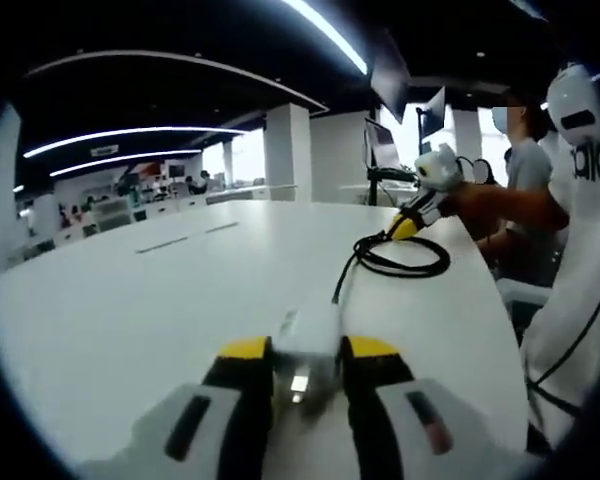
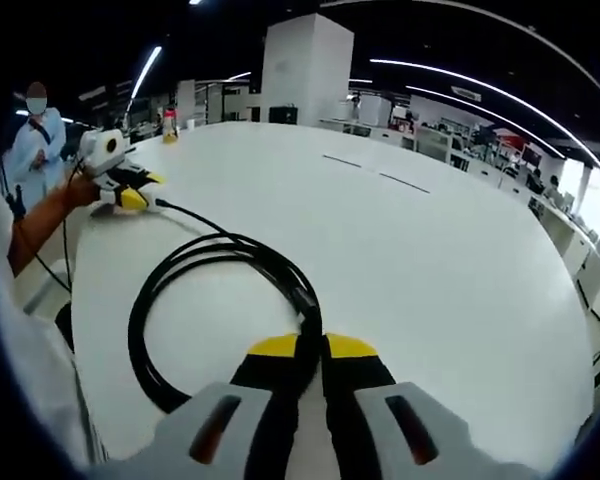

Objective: Plug the desk Type‑C cable into the charger adapter.

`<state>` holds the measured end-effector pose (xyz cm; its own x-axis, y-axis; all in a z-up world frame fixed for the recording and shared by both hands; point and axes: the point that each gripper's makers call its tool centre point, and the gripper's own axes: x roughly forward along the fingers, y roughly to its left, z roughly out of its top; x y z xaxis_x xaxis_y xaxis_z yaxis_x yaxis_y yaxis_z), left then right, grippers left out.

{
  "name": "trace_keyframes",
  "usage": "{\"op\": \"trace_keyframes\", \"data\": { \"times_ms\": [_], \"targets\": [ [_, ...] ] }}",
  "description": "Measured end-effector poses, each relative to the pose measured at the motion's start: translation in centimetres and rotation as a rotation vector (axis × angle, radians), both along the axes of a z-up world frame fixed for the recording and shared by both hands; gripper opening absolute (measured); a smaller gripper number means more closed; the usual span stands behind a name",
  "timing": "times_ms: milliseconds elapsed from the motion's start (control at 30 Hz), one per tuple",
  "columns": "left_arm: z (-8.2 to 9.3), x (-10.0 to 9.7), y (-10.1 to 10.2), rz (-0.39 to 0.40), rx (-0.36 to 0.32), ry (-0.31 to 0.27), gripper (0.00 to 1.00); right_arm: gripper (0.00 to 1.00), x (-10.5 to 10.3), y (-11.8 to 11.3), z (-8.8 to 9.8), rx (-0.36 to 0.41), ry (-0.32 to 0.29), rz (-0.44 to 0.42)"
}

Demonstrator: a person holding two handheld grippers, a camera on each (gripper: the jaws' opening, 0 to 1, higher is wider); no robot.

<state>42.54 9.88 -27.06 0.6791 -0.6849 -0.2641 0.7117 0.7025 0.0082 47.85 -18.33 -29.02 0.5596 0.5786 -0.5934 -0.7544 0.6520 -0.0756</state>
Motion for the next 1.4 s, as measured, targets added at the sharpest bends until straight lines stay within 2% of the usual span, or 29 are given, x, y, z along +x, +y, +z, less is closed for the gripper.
{"op": "trace_keyframes", "data": {
  "times_ms": [400, 467, 633, 1033, 1400],
  "targets": [
    [0.0, 3.5, 0.8, 0.028, -0.003, -0.001, 0.26, 0.06, 3.6, 0.8, 0.1, -0.026, -0.018, -0.002],
    [0.0, 3.8, 0.8, 0.026, 0.000, -0.001, 0.26, 0.03, 3.9, 0.9, 0.2, -0.027, -0.024, -0.004],
    [0.1, 4.6, 0.4, 0.022, 0.006, 0.005, 0.27, 0.02, 5.1, 1.5, 0.5, -0.022, -0.027, 0.001],
    [0.2, 4.8, 0.5, 0.029, 0.003, 0.006, 0.27, 0.03, 4.2, 1.2, 0.1, -0.012, 0.009, -0.001],
    [0.3, 4.8, 0.3, 0.031, 0.000, 0.004, 0.27, 0.02, 4.7, 1.1, -0.1, 0.003, 0.044, -0.016]
  ]
}}
